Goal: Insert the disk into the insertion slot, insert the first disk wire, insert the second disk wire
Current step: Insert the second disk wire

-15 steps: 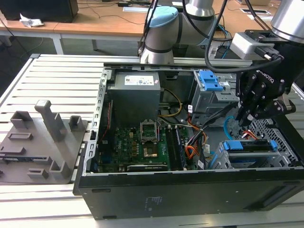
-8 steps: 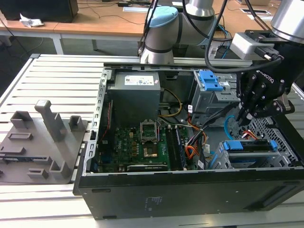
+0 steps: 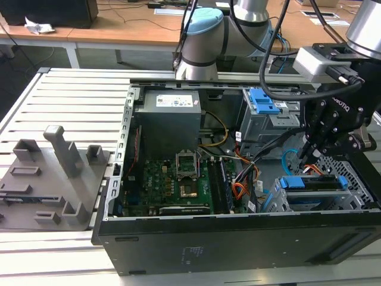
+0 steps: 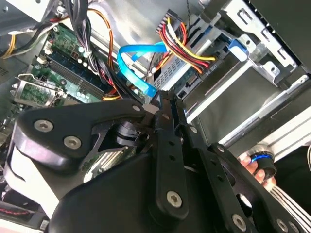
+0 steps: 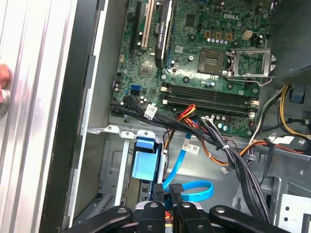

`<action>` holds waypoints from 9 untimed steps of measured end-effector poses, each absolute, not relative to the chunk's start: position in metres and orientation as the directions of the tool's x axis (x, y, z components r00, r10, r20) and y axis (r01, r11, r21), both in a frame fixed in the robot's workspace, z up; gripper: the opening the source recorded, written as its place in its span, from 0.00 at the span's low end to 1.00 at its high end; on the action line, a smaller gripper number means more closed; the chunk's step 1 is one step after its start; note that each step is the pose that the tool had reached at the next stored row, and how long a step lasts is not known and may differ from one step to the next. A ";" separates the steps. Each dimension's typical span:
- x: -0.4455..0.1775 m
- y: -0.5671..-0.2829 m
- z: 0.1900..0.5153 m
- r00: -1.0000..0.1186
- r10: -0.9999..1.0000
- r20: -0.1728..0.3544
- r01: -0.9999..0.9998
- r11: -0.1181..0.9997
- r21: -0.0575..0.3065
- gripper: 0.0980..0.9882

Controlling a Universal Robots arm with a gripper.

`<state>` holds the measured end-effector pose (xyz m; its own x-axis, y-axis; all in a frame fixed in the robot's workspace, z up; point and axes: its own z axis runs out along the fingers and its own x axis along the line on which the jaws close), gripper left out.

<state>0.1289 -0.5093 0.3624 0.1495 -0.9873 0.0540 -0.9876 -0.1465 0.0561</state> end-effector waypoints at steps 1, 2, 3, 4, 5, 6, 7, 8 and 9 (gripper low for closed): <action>0.129 -0.509 0.362 0.149 -0.987 0.054 -0.988 -0.146 0.056 0.07; 0.129 -0.509 0.362 0.149 -0.987 0.054 -0.988 -0.146 0.056 0.07; 0.129 -0.509 0.362 0.132 -0.990 0.054 -0.990 -0.129 0.056 0.07; 0.129 -0.509 0.362 0.120 -0.991 0.054 -0.992 -0.117 0.056 0.07; 0.129 -0.509 0.362 0.103 -0.993 0.054 -0.993 -0.100 0.056 0.07; 0.129 -0.509 0.362 0.061 -0.997 0.054 -0.997 -0.058 0.056 0.07; 0.129 -0.509 0.362 0.014 -0.998 0.054 -0.998 -0.011 0.056 0.07; 0.129 -0.509 0.362 -0.002 -0.999 0.054 -0.998 0.005 0.056 0.07; 0.129 -0.509 0.362 -0.023 -0.998 0.054 -0.998 0.026 0.056 0.07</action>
<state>0.1288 -0.5094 0.3620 -0.0234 -0.9983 0.0541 -0.9981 0.0265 0.0561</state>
